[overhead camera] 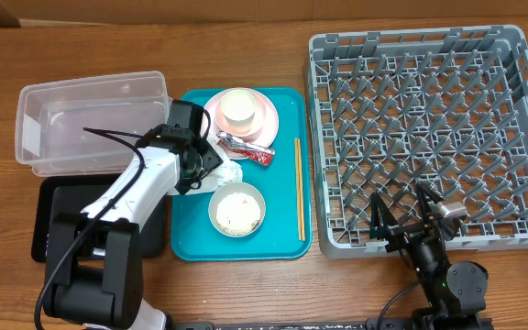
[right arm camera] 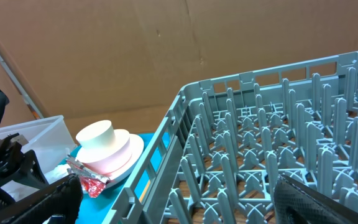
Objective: Sort waste into correct bins and load items into the dishwasher
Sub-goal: 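Move the left gripper to the white tissue and grasp it, then carry the tissue with the left gripper and drop it into the clear bin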
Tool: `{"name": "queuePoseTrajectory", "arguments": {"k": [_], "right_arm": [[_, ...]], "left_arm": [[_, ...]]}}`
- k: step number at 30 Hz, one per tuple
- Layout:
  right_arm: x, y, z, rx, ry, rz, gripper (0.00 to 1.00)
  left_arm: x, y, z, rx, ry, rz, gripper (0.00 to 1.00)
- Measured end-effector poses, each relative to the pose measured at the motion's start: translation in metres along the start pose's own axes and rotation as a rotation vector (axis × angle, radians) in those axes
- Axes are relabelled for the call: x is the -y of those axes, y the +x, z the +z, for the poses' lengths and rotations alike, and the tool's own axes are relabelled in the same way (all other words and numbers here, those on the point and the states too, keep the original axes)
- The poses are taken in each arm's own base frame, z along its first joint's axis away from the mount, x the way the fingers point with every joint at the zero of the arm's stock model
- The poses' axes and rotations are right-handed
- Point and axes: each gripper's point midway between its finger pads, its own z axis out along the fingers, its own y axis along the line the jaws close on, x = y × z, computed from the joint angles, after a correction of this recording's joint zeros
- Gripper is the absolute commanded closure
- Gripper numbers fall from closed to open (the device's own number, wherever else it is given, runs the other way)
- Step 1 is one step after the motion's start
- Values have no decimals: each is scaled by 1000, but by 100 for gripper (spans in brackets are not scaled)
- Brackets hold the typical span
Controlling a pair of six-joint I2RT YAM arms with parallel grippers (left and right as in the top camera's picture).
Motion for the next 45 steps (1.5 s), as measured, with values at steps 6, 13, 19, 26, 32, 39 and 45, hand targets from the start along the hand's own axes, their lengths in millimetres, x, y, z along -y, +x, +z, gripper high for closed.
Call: {"name": "queuePoseTrajectory", "arguments": {"k": [6,13,19,26,32,39,45], "right_arm": [[0,0,0,0,0,0,0],[0,0,0,0,0,0,0],[0,0,0,0,0,0,0],[0,0,0,0,0,1,0],[0,0,0,0,0,0,0],[0,0,0,-1,0,0,0],[0,0,0,-1,0,0,0]], "left_arm": [[0,-1,1,4,-4,0,31],[-3,5,-10,-54,-36,13,28],[10,-3,-41,-81,-35,100,32],[19,-2,-54,-104,8,353,36],[16,2,-48,-111,18,531,21],[12,7,-19,-114,25,621,21],[11,8,-2,-122,23,676,22]]}}
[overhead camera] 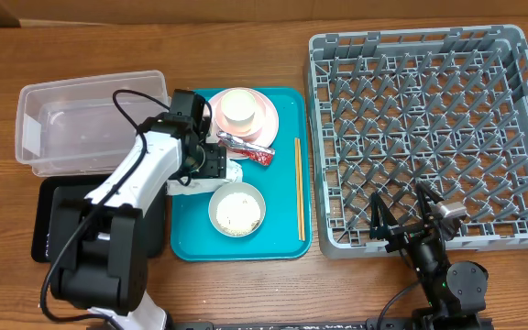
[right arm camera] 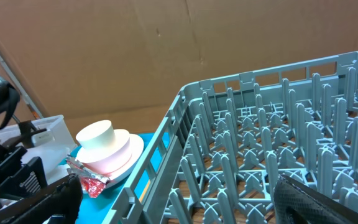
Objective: Sort waste into correct bins and load items into the dishwasher
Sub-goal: 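Carry the tissue with the left gripper and drop it into the clear bin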
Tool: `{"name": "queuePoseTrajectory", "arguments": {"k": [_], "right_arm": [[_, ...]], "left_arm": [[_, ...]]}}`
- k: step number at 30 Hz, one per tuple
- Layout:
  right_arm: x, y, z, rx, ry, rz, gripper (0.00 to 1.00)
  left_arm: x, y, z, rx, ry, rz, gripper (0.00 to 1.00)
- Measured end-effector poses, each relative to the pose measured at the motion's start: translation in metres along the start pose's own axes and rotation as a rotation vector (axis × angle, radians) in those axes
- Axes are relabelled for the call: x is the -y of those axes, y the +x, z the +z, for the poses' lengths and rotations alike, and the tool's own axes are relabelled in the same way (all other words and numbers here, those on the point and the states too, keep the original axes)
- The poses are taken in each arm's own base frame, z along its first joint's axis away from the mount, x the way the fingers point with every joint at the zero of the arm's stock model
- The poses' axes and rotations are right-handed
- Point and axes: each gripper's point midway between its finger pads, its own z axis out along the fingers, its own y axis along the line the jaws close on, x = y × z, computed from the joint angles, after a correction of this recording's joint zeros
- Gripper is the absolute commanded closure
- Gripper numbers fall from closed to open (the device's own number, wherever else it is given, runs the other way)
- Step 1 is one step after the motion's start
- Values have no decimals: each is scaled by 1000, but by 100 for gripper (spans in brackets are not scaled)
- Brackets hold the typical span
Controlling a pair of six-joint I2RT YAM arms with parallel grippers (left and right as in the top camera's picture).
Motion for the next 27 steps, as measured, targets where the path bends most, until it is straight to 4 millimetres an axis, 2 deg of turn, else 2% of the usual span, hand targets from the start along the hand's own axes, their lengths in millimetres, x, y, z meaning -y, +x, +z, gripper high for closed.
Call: {"name": "queuePoseTrajectory", "arguments": {"k": [2,4,6,10,14,18,20,27], "right_arm": [[0,0,0,0,0,0,0],[0,0,0,0,0,0,0],[0,0,0,0,0,0,0],[0,0,0,0,0,0,0],[0,0,0,0,0,0,0],[0,0,0,0,0,0,0],[0,0,0,0,0,0,0],[0,0,0,0,0,0,0]], "left_arm": [[0,0,6,-10,-2,10,24],[-1,2,16,-28,-5,13,30],[-3,6,27,-55,-13,19,44],[-5,4,28,-53,-25,28,64],[-6,6,28,-60,-26,37,95],[-6,16,24,-118,-28,33,96],[-5,14,17,-134,-31,31,96],[8,-30,-39,-66,-16,32,96]]}}
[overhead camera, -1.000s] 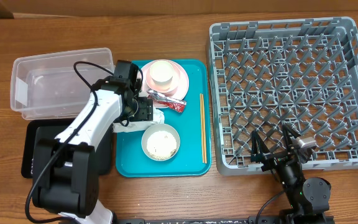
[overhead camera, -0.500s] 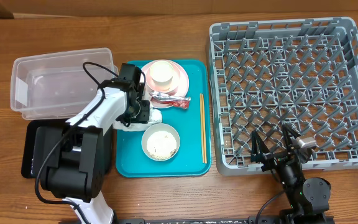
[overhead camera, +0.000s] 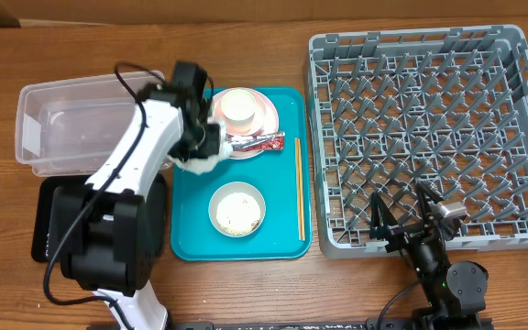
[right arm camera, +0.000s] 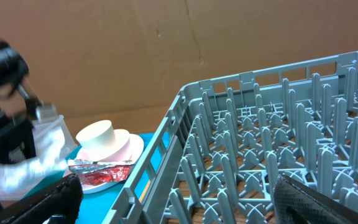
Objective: Sort waste into correct bins and load items into the dishwasher
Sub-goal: 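Carry the tissue with the left gripper and drop it into the clear bin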
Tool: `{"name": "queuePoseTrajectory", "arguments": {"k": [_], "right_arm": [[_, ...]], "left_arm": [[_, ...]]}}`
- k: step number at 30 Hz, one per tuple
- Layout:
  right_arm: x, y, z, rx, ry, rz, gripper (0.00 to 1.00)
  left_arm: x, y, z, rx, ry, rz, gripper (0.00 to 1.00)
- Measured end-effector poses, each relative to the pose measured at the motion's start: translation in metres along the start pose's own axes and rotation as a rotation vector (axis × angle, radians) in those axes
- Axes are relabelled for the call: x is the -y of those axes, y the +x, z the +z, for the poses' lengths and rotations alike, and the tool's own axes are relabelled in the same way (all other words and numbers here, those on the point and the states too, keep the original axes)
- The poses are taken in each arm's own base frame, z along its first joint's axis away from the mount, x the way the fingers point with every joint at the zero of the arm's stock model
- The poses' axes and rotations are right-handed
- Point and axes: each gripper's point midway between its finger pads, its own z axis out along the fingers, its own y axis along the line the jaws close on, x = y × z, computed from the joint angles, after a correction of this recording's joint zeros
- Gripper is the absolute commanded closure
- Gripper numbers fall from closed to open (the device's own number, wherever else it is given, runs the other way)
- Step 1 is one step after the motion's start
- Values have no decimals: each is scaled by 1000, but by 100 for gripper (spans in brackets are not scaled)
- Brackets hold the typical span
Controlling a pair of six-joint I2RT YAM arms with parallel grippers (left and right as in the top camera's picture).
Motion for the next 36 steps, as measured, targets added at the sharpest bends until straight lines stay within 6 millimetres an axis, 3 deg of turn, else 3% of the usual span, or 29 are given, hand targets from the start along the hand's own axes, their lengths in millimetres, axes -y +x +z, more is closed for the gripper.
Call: {"name": "queuePoseTrajectory", "arguments": {"k": [6,9,12,23,30,31,32,34,36], "right_arm": [[0,0,0,0,0,0,0],[0,0,0,0,0,0,0],[0,0,0,0,0,0,0],[0,0,0,0,0,0,0],[0,0,0,0,0,0,0],[0,0,0,0,0,1,0],[0,0,0,0,0,0,0],[0,0,0,0,0,0,0],[0,0,0,0,-1,0,0]], "left_arm": [[-6,-40,-63,166,-63,0,96],[-28,-60,-87,268,-164,-44,96],[-53,-69,-96,318,-257,-96,96],[-157,-74,-106,365,-404,-331,96],[-189,-64,-62,248,-374,-395,94],[-190,-63,-54,228,-369,-396,92],[-190,-62,-47,210,-364,-397,80],[-190,-58,-32,167,-355,-395,34],[-190,-54,-21,137,-351,-396,23]]}}
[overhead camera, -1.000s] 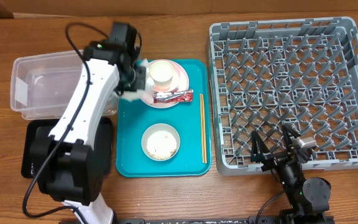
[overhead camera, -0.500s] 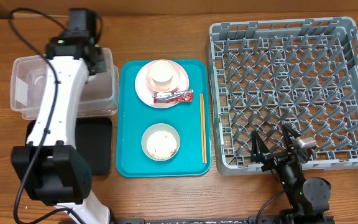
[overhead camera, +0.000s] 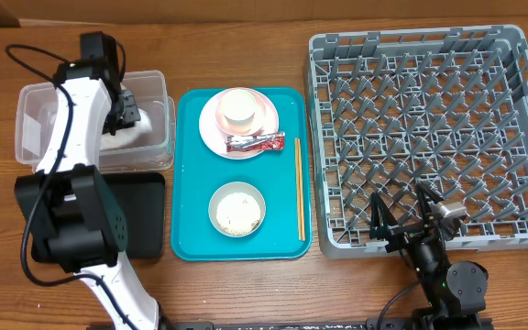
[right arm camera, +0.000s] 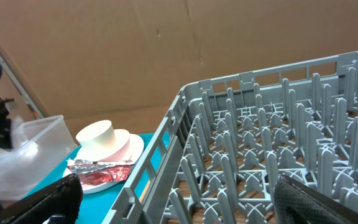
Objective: Sort waste into correct bins and load items into the dishwasher
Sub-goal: 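Carry the tissue with the left gripper and drop it into the clear bin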
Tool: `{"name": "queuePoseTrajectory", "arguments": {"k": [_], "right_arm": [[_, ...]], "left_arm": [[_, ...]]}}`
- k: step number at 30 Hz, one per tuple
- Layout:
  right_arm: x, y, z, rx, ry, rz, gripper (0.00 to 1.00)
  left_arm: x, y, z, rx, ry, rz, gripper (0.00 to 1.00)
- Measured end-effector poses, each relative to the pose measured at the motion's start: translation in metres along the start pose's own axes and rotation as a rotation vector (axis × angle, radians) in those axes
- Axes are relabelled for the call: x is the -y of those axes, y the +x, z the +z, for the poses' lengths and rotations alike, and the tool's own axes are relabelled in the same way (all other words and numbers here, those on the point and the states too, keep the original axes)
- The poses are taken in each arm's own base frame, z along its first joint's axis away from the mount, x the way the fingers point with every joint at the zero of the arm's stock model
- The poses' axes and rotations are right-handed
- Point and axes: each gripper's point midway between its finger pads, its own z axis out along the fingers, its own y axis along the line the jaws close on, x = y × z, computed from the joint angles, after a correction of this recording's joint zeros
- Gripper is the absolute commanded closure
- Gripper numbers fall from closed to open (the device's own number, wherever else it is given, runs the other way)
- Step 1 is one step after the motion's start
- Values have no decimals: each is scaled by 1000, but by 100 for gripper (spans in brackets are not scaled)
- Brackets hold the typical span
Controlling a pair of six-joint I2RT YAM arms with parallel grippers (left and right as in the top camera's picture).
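My left gripper point(overhead camera: 126, 117) is over the clear plastic bin point(overhead camera: 27, 158) at the back left. It is shut on a white crumpled piece of plastic point(overhead camera: 122, 139) that hangs into the bin. On the teal tray point(overhead camera: 191, 183) are a pink plate point(overhead camera: 211, 128) with a white cup point(overhead camera: 238, 105), a red wrapper point(overhead camera: 255, 143), a bowl of rice point(overhead camera: 237, 209) and chopsticks point(overhead camera: 299, 188). My right gripper point(overhead camera: 401, 231) rests open at the front edge of the grey dish rack point(overhead camera: 315, 137). In the right wrist view its fingertips point(right arm camera: 48, 202) stand wide apart.
A black tray point(overhead camera: 145, 220) lies at the front left, beside the teal tray and below the clear bin. The dish rack fills the right half of the wooden table and holds no items. Brown cardboard stands behind the table.
My left gripper was beside the pink plate at the tray's left edge with the white plastic. It now holds it over the clear bin. The right arm is unmoved.
My left gripper was down on the white crumpled plastic between plate and bowl, and stayed there a moment later. Then it held the plastic up beside the plate, and the red wrapper had shifted right. Now the plastic hangs in the clear bin.
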Motion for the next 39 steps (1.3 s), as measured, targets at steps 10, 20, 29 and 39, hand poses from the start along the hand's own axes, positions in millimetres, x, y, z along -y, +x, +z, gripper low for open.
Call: {"name": "queuePoseTrajectory", "arguments": {"k": [10,20,29,39], "right_arm": [[0,0,0,0,1,0,0],[0,0,0,0,1,0,0],[0,0,0,0,0,0,0],[0,0,0,1,1,0,0]], "left_arm": [[-10,20,-16,-68,-3,-109,62],[-54,26,-86,-2,36,-410,96],[41,58,-81,-113,342,-64,72],[196,103,-133,52,534,521,28]]}}
